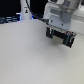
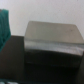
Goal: Open the kcup holder, insert the kcup into the holder, and close the kcup holder
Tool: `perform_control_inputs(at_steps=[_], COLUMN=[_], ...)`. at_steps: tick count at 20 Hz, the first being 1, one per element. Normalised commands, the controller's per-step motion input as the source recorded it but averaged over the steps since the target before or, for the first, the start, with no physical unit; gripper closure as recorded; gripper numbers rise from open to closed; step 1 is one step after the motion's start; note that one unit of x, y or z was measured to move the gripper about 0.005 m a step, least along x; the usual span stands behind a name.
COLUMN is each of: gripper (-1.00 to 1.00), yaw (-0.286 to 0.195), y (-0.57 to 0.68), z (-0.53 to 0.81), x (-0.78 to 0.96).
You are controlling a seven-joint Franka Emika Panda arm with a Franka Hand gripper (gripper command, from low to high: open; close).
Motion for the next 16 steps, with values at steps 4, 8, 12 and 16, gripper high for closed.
perform_control_inputs(at_steps=[4,8,12,16], gripper=[-1.0,-1.0,-1.0,-1.0], yaw=[0.173,0.15,0.136,0.165], y=[0.25,0.33,0.36,0.33], z=[-0.09,-0.05,-0.04,-0.03], x=[-0.38,-0.39,-0.42,-0.51])
